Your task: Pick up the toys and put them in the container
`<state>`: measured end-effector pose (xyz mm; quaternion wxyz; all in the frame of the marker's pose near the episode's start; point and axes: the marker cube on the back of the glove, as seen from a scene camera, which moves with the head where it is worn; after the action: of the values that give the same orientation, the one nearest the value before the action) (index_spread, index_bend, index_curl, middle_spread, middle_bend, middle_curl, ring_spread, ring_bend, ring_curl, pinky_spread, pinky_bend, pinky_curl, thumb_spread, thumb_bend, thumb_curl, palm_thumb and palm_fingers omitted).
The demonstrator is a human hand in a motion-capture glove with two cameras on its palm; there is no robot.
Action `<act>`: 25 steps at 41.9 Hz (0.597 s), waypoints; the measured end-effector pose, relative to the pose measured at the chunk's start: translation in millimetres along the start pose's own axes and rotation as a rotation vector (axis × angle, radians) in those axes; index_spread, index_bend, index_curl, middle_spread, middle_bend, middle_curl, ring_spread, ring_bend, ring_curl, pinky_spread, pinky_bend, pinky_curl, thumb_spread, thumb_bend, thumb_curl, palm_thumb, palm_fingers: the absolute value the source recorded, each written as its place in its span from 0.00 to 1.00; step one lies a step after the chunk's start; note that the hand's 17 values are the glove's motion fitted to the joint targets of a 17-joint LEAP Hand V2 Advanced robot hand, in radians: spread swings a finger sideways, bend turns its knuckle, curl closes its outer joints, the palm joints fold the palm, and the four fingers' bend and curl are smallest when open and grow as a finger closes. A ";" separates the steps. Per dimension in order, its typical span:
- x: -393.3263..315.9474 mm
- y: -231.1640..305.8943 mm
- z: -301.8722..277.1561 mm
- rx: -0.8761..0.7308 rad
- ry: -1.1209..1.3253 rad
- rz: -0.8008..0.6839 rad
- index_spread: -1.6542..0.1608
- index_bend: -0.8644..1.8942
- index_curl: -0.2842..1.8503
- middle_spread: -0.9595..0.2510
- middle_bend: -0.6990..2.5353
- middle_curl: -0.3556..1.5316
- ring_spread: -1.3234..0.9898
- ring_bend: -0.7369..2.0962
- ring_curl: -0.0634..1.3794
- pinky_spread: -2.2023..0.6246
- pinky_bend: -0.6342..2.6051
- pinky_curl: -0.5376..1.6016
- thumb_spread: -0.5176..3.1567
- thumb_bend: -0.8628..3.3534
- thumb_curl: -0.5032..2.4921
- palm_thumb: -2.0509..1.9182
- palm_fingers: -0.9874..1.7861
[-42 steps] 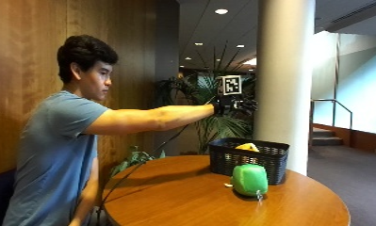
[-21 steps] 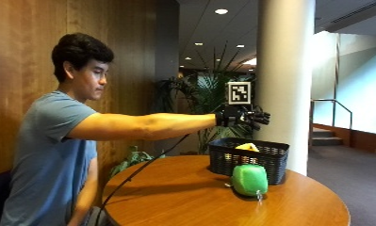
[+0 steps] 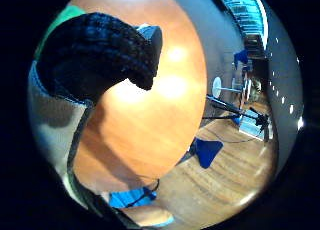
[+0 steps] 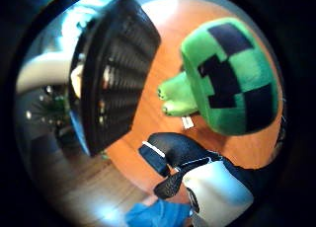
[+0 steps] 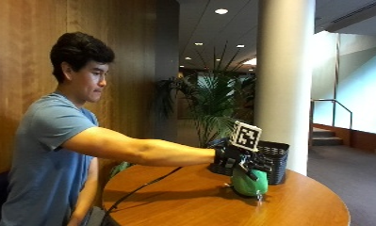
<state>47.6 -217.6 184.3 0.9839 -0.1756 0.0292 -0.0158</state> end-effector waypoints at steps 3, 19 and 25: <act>1.1 -2.0 17.2 -0.031 -0.017 -0.018 0.76 0.33 0.20 0.86 0.25 0.31 0.61 0.35 0.26 0.80 0.64 0.43 0.41 0.19 0.26 0.50 0.24; -3.8 -11.5 51.4 0.109 -0.182 0.058 0.75 0.35 0.19 0.82 0.25 0.28 0.60 0.46 0.31 0.77 0.63 0.42 0.45 0.25 0.29 0.63 0.35; -9.7 -10.8 51.8 0.265 -0.174 0.059 0.74 0.35 0.19 0.80 0.27 0.29 0.57 0.55 0.35 0.74 0.62 0.41 0.46 0.28 0.31 0.67 0.39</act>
<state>40.9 -209.5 237.2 0.9973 -0.0441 -0.0530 0.0248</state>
